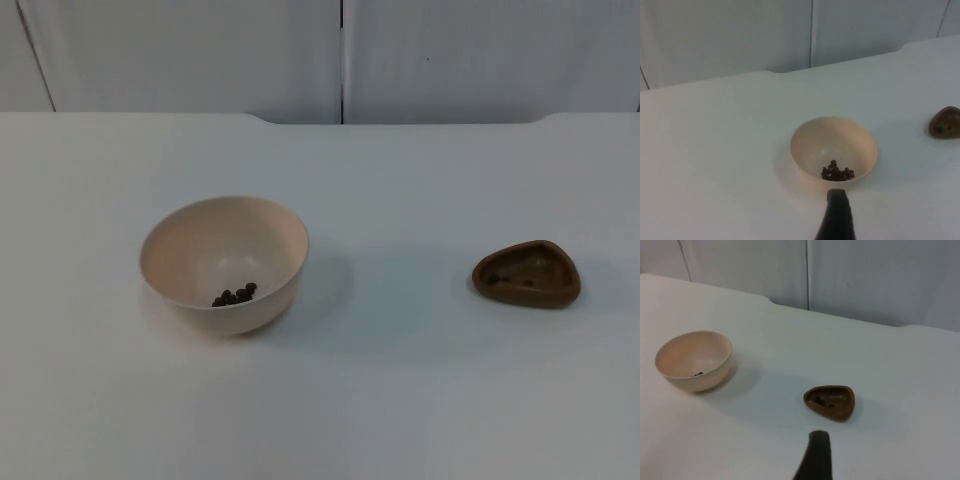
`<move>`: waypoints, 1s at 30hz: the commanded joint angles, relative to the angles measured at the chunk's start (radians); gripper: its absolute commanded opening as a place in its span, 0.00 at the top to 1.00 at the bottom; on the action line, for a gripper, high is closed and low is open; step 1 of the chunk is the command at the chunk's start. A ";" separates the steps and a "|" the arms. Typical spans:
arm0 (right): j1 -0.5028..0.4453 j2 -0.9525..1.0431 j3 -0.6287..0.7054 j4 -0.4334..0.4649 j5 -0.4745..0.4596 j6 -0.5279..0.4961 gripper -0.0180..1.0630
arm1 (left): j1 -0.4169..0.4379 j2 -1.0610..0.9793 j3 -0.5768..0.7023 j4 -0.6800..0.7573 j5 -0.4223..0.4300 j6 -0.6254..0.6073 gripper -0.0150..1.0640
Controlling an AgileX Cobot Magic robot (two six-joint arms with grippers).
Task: Pick up the bowl with the left hand and pour the coffee beans from the cup into the bowl with the right hand.
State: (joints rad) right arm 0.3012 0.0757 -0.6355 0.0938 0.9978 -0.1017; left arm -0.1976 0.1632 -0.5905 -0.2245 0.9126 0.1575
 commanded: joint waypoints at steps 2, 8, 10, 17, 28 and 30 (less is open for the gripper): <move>0.002 -0.023 0.006 0.016 0.023 -0.023 0.35 | 0.000 -0.041 0.005 0.014 0.036 -0.007 0.40; 0.002 -0.067 0.089 0.031 0.027 -0.023 0.35 | 0.000 -0.107 0.008 0.084 0.092 -0.007 0.40; 0.002 -0.074 0.097 0.033 0.030 -0.023 0.35 | 0.000 -0.119 0.008 0.089 0.096 -0.007 0.40; 0.002 -0.076 0.097 0.067 0.053 -0.054 0.35 | 0.000 -0.147 0.008 0.076 0.123 -0.007 0.40; 0.002 -0.076 0.118 0.073 0.088 -0.071 0.35 | 0.000 -0.163 0.100 0.071 0.165 -0.035 0.40; 0.002 -0.076 0.118 0.071 0.088 -0.066 0.35 | 0.000 -0.163 0.095 0.095 0.163 -0.065 0.40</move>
State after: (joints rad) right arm 0.3042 0.0039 -0.5214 0.1614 1.0825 -0.1614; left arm -0.1976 0.0052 -0.4997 -0.1356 1.0823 0.1162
